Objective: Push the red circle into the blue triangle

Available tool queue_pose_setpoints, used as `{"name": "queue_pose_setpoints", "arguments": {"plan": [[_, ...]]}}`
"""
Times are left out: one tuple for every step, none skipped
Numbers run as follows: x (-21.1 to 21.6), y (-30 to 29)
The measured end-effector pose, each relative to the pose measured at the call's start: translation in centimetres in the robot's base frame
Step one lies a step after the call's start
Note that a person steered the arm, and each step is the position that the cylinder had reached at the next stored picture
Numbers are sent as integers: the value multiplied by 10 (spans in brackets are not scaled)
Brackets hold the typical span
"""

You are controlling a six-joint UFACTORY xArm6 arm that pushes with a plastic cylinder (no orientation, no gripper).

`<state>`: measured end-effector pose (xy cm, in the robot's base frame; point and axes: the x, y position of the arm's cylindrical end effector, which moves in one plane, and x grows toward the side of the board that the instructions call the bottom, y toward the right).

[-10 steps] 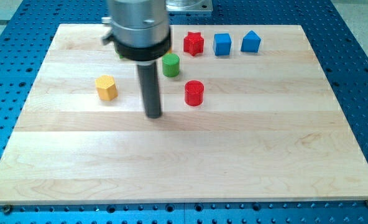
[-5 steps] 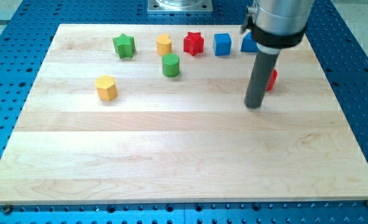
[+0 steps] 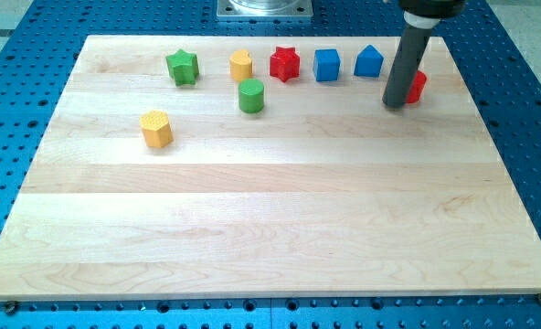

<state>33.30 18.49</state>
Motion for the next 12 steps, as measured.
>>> {"name": "queue_pose_setpoints", "arguments": {"plan": [[26,-1],[34,4],[2,7],[10,8],[17,23],[-9,35],[-13,35],[6,40],[1,49],[-6,62],[-15,78],[-41,61]]}}
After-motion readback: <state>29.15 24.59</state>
